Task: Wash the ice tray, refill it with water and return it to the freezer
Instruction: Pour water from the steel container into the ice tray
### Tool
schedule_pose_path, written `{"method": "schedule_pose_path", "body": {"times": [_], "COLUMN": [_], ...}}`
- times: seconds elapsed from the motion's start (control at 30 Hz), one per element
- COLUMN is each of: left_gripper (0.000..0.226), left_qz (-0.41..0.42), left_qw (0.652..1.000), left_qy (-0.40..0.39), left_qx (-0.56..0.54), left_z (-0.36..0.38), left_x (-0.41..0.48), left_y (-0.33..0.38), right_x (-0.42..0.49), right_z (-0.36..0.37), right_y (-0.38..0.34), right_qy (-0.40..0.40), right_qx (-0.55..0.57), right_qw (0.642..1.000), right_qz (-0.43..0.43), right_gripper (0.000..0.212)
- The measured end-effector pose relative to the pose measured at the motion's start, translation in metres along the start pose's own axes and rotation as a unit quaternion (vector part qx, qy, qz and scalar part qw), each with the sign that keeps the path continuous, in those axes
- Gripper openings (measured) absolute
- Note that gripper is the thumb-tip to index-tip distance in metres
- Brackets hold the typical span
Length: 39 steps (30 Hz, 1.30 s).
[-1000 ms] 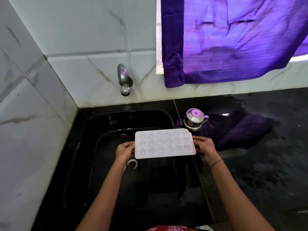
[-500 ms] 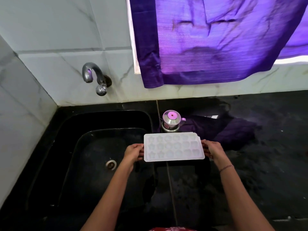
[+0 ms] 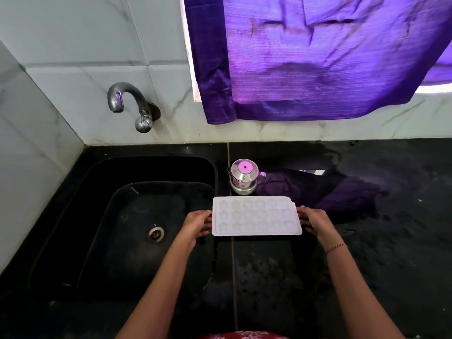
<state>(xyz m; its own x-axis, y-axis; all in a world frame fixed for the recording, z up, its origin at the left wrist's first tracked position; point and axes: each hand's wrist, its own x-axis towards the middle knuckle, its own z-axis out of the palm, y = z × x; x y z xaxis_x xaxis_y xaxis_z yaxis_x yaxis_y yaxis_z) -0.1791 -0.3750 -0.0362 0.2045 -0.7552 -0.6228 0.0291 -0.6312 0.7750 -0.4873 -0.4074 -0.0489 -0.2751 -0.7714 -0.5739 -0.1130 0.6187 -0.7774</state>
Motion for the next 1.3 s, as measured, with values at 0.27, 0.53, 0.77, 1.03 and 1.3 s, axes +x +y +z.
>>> {"method": "schedule_pose_path", "body": {"times": [0.27, 0.53, 0.77, 1.03, 1.3], "left_gripper": [0.013, 0.033, 0.018, 0.014, 0.015], "left_qz": [0.093, 0.136, 0.114, 0.142, 0.153], "left_qw": [0.985, 0.979, 0.976, 0.949, 0.943], "left_qy": [0.142, 0.087, 0.07, 0.161, 0.175], "left_qx": [0.005, -0.129, -0.171, -0.23, -0.239], "left_z": [0.012, 0.073, 0.107, 0.124, 0.12], "left_x": [0.023, 0.049, 0.086, 0.085, 0.061], "left_y": [0.012, 0.076, 0.077, 0.078, 0.084], "right_x": [0.008, 0.035, 0.044, 0.049, 0.028], "right_z": [0.008, 0.104, 0.138, 0.156, 0.152], "right_y": [-0.028, -0.069, -0.069, -0.078, -0.087], "right_qy": [0.092, -0.022, 0.036, 0.079, 0.077], "right_qx": [0.013, 0.071, 0.157, 0.288, 0.339], "right_qw": [0.981, 0.983, 0.974, 0.947, 0.928], "right_qz": [-0.167, -0.169, -0.156, -0.122, -0.134], "right_gripper": [0.024, 0.025, 0.036, 0.023, 0.04]}}
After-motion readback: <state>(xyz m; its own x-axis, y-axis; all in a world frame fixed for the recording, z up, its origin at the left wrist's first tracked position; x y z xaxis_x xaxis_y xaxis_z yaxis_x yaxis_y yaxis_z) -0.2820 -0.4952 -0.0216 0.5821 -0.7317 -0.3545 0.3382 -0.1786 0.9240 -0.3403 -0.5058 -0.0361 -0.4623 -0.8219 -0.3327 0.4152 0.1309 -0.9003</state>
